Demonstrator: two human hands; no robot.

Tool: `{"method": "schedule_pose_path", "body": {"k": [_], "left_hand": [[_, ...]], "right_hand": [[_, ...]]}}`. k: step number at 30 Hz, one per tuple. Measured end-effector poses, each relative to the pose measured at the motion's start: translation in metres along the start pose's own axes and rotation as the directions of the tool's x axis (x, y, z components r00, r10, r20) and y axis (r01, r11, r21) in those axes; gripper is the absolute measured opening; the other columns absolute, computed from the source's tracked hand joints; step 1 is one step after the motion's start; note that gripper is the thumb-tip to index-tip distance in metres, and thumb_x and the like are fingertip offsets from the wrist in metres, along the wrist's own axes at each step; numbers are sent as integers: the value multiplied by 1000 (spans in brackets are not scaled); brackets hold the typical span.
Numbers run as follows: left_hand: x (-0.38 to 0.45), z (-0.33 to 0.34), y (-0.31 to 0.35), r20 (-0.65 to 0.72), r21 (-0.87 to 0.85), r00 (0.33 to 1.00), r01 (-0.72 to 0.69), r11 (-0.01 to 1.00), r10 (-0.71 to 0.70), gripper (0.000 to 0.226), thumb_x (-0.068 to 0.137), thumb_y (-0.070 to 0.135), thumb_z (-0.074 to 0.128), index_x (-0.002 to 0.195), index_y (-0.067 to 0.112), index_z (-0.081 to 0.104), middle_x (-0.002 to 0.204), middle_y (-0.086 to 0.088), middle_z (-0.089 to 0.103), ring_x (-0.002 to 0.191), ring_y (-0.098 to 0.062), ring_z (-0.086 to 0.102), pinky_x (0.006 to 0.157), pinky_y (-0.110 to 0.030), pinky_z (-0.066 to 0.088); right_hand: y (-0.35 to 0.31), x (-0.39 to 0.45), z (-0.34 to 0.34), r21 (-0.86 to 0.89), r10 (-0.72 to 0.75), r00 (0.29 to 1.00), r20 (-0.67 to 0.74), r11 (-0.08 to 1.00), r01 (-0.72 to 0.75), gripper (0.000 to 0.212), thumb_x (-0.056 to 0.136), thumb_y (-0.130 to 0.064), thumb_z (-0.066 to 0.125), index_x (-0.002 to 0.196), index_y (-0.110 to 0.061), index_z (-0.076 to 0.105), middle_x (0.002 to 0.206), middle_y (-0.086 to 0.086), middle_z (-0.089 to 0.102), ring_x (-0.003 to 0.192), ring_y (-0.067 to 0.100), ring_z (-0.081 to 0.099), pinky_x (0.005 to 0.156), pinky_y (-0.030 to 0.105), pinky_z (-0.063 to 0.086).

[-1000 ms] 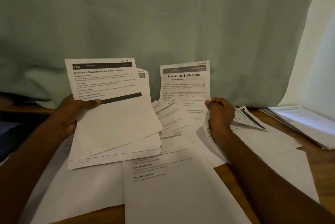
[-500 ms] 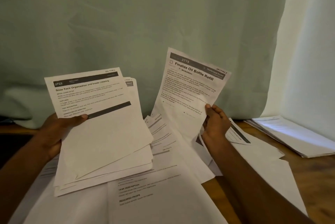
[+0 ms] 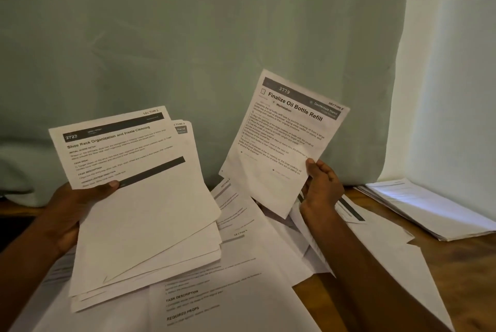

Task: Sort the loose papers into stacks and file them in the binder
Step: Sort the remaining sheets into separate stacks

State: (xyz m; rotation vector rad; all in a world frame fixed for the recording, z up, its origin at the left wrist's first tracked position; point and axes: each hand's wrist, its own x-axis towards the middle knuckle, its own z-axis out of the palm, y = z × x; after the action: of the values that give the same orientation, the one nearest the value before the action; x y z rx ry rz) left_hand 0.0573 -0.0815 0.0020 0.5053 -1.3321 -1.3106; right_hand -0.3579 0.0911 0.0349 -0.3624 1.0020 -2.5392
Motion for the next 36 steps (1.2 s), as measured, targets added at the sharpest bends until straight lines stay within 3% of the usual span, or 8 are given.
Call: {"method": "schedule_pose_path", "body": {"k": [5,9,13,16,24,27,32,36], "left_hand": [[-2,-3,2,9,26,1000,-5,1000,5,114,37,45,103,140,21,60,136,-14,64,124,-39,60,96,-60,51],[-4,4,4,37,-25,999,-20,999,21,88,61,31,95,141,21,59,136,-11,65,127,-38,58,90,-46,57],[-6,4,7,50,-42,998,-23,999,25,105,49,42,100,143,23,57,140,-13,61,131,-40,54,108,-64,39],[-7,4,9,53,-57,997,-44,997,48,93,59,39,89,144,26,56,141,-12,61,133,-41,52,111,-67,33],[-9,8,18,88,-136,995,56,989,-44,116,41,46,103,145,27,55,147,-11,57,138,-37,49,99,-52,51],[-16,24,24,91,-136,995,49,989,-36,125,35,43,105,147,21,53,129,-6,67,118,-27,62,92,-41,57],[-22,38,27,49,-206,999,25,978,-16,51,90,8,62,140,19,60,124,-4,69,107,-19,67,88,-36,59],[-20,38,25,16,-156,1000,-10,988,13,61,85,8,70,144,15,55,133,-10,66,111,-22,66,91,-37,58]], "right_hand": [[-18,6,1,-23,-66,998,19,998,66,13,88,-6,77,98,-11,71,100,6,78,95,30,76,81,51,63],[-26,10,0,-16,-87,996,27,996,88,13,88,-9,78,97,-12,70,102,8,78,95,30,76,83,51,62],[-25,7,2,-3,-74,996,42,997,74,12,86,-9,79,94,-13,71,98,9,78,95,34,75,82,53,62],[-22,2,4,-23,-71,994,78,997,73,13,86,-9,79,96,-13,72,98,10,78,94,34,75,83,55,62],[3,-21,12,-96,13,980,198,995,6,15,83,-3,80,92,-11,72,96,12,78,93,33,75,82,48,63],[12,-32,15,-142,57,964,260,990,-20,16,83,-1,80,95,-7,72,94,12,78,86,28,75,78,42,63],[23,-44,19,-199,156,921,357,976,-88,24,82,-4,81,104,-4,71,101,15,78,87,28,76,79,43,62],[26,-54,23,-242,254,871,419,956,-163,35,81,-7,82,114,-1,69,105,16,77,97,35,75,87,51,61]]}}
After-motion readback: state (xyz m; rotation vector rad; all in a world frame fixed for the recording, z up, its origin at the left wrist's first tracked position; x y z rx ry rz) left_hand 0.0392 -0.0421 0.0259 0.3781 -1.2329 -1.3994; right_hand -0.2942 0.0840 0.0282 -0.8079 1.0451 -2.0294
